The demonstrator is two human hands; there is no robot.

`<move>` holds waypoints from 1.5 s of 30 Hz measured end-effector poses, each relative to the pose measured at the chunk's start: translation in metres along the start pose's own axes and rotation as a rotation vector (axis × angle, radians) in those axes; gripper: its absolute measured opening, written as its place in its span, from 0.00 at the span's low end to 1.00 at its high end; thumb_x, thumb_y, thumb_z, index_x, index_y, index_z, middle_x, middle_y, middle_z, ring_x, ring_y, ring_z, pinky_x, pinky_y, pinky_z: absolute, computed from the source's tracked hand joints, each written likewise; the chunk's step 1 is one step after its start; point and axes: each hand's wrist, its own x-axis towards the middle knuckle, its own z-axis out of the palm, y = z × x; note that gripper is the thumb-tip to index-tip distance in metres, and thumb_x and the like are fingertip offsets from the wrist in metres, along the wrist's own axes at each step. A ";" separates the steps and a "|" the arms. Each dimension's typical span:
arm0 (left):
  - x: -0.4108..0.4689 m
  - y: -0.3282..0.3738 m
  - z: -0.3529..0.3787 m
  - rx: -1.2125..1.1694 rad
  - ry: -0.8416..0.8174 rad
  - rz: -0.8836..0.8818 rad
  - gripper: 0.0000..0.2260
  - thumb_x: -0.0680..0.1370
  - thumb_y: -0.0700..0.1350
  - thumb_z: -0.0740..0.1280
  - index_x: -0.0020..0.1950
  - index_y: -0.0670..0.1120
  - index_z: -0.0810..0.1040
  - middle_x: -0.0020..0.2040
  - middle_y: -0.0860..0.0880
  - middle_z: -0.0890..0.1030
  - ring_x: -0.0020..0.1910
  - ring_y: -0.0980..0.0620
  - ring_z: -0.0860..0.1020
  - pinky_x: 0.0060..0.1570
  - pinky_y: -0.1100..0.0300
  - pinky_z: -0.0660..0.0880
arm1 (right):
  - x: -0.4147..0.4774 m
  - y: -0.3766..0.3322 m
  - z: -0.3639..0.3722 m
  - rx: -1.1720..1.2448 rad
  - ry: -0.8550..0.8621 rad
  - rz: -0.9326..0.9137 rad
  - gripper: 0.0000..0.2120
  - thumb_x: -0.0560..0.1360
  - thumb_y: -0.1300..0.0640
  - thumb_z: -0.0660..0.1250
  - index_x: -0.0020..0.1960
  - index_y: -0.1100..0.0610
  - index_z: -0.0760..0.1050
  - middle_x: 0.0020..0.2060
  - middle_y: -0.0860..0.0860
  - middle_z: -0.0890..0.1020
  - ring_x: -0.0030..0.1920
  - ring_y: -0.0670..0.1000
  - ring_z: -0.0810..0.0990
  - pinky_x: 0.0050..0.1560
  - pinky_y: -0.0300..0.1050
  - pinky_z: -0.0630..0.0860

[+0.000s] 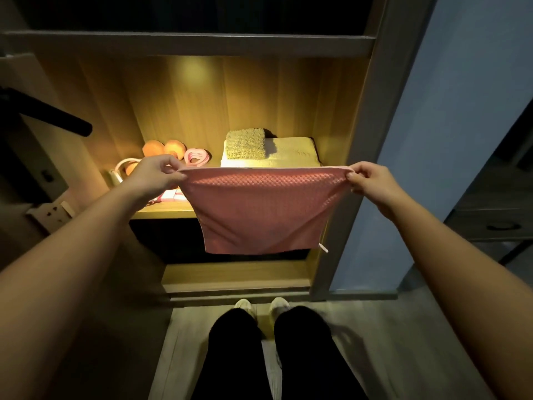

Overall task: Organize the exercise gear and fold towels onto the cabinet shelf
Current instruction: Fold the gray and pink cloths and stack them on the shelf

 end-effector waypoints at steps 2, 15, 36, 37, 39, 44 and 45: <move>-0.022 -0.012 0.002 -0.042 -0.028 0.003 0.08 0.75 0.32 0.69 0.41 0.44 0.77 0.41 0.41 0.79 0.41 0.47 0.77 0.46 0.55 0.78 | -0.024 0.010 -0.003 0.046 -0.069 0.031 0.07 0.79 0.61 0.65 0.44 0.53 0.78 0.40 0.50 0.79 0.47 0.51 0.77 0.50 0.46 0.77; -0.224 -0.097 0.036 -0.365 -0.456 -0.263 0.19 0.65 0.43 0.76 0.50 0.41 0.73 0.48 0.43 0.75 0.43 0.50 0.76 0.36 0.62 0.76 | -0.206 0.095 -0.009 0.465 -0.595 0.398 0.03 0.74 0.61 0.62 0.45 0.60 0.71 0.41 0.55 0.77 0.41 0.50 0.78 0.42 0.41 0.79; -0.211 -0.171 0.119 -0.092 -0.039 -0.576 0.10 0.82 0.50 0.59 0.54 0.47 0.77 0.50 0.46 0.79 0.46 0.47 0.77 0.39 0.55 0.71 | -0.208 0.145 0.076 0.022 -0.170 0.562 0.13 0.82 0.54 0.55 0.50 0.59 0.75 0.46 0.55 0.79 0.43 0.51 0.75 0.42 0.46 0.69; -0.206 -0.175 0.127 -0.059 -0.012 -0.593 0.10 0.83 0.51 0.58 0.55 0.48 0.76 0.50 0.47 0.78 0.46 0.48 0.77 0.38 0.55 0.72 | -0.204 0.150 0.084 -0.066 -0.138 0.542 0.14 0.82 0.53 0.54 0.51 0.59 0.75 0.48 0.55 0.79 0.44 0.51 0.75 0.42 0.46 0.69; -0.196 -0.184 0.140 0.020 0.053 -0.586 0.09 0.83 0.50 0.57 0.54 0.50 0.75 0.50 0.47 0.78 0.45 0.50 0.77 0.38 0.56 0.71 | -0.197 0.163 0.097 -0.158 -0.078 0.541 0.17 0.82 0.52 0.52 0.57 0.60 0.75 0.53 0.56 0.79 0.51 0.53 0.76 0.49 0.49 0.72; -0.183 -0.201 0.159 0.164 0.121 -0.586 0.12 0.83 0.50 0.57 0.59 0.47 0.76 0.53 0.46 0.78 0.51 0.47 0.77 0.50 0.50 0.74 | -0.188 0.179 0.118 -0.271 -0.002 0.590 0.17 0.83 0.51 0.52 0.61 0.59 0.72 0.56 0.58 0.78 0.53 0.54 0.75 0.53 0.49 0.71; -0.181 -0.203 0.161 0.177 0.116 -0.603 0.11 0.83 0.50 0.57 0.58 0.47 0.76 0.53 0.46 0.78 0.51 0.46 0.77 0.52 0.49 0.75 | -0.187 0.181 0.121 -0.290 0.006 0.601 0.16 0.83 0.52 0.52 0.60 0.60 0.73 0.55 0.58 0.78 0.52 0.55 0.75 0.52 0.48 0.71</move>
